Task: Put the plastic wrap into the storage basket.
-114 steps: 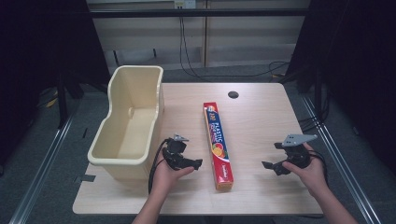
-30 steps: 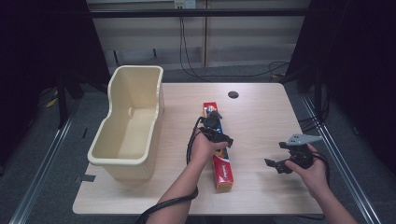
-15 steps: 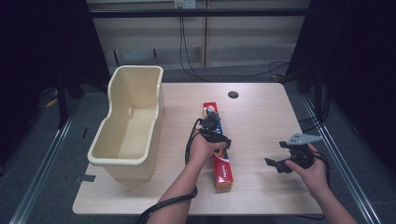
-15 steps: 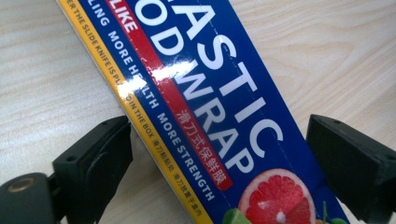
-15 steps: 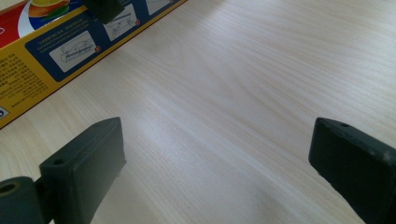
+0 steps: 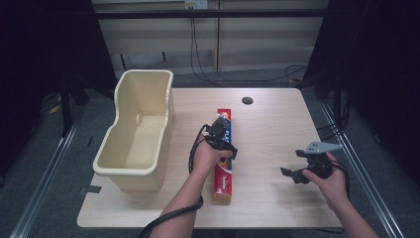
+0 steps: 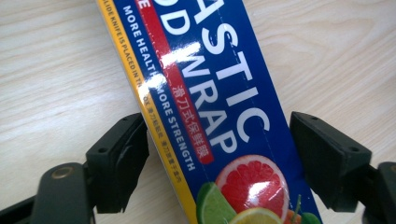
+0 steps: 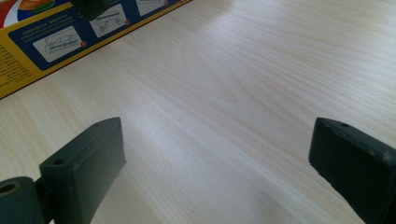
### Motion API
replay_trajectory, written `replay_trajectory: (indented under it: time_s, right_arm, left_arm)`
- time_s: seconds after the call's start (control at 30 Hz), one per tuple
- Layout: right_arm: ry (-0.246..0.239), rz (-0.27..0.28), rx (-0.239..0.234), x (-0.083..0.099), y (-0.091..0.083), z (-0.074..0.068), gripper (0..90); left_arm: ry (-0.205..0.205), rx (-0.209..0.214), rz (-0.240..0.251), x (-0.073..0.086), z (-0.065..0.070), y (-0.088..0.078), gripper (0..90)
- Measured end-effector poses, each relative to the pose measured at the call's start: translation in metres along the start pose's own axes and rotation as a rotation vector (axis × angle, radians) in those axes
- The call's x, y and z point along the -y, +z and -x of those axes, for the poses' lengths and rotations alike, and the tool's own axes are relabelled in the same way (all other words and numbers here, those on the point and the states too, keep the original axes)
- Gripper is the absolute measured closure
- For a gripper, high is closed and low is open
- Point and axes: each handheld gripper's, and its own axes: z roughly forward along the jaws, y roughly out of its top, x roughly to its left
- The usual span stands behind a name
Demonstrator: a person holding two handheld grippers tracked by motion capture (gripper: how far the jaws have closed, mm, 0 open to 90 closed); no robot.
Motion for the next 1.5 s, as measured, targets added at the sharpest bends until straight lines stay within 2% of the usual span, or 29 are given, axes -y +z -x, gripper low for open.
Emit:
replay_trajectory:
  time_s: [0.33,0.37,0.53,0.57,0.6,0.67,0.7,0.83,1.0,1.03,1.17,1.23,1.3,1.4,1.5]
  right_arm:
    - [0.002,0.004,-0.007,-0.001,0.001,0.000,3.2]
    - [0.001,0.003,-0.008,-0.001,0.002,0.000,3.2]
    - [0.000,0.004,-0.009,-0.002,0.002,0.000,3.2]
    - [-0.001,0.005,-0.010,-0.002,0.002,0.000,3.2]
    - [0.003,0.004,-0.009,-0.002,0.001,0.000,3.2]
    - [0.003,0.005,-0.011,-0.002,0.001,0.001,3.2]
    - [0.006,0.005,-0.011,-0.002,0.001,0.001,3.2]
    - [0.008,0.012,-0.010,-0.002,0.000,0.001,3.2]
    - [0.003,0.009,-0.014,-0.002,0.001,0.000,3.2]
    - [0.002,0.007,-0.014,-0.002,0.001,0.000,3.2]
    - [-0.001,0.011,-0.014,-0.002,0.001,0.000,3.2]
    - [0.002,0.010,-0.013,-0.002,0.001,0.000,3.2]
    - [0.003,0.013,-0.007,-0.002,0.000,0.001,3.2]
    - [0.000,0.014,-0.011,-0.002,0.000,0.001,3.2]
    - [0.002,0.017,-0.008,-0.002,0.000,0.001,3.1]
  left_arm:
    - [-0.011,-0.061,-0.004,-0.006,0.001,-0.001,24.4]
    - [-0.041,-0.059,0.010,-0.009,0.001,0.000,24.5]
    - [-0.063,-0.063,0.029,-0.012,0.001,0.006,21.9]
    - [-0.052,-0.073,0.005,-0.013,0.000,0.007,21.9]
    - [-0.067,-0.077,0.014,-0.013,0.001,0.009,21.9]
    - [-0.063,-0.089,0.015,-0.014,0.000,0.011,23.4]
    - [-0.073,-0.098,0.010,-0.014,0.001,0.012,23.7]
    - [-0.052,-0.118,0.001,-0.014,0.003,0.015,24.6]
    - [-0.071,-0.122,0.002,-0.015,0.003,0.015,26.8]
    - [-0.090,-0.125,-0.008,-0.015,0.004,0.014,26.8]
    - [-0.108,-0.153,-0.037,-0.018,0.005,0.009,33.6]
    - [-0.099,-0.165,-0.053,-0.019,0.005,0.007,35.7]
    - [-0.066,-0.180,-0.086,-0.017,0.002,0.004,38.3]
    - [-0.060,-0.183,-0.094,-0.017,0.001,0.002,39.5]
    - [-0.037,-0.175,-0.106,-0.015,0.000,-0.002,39.9]
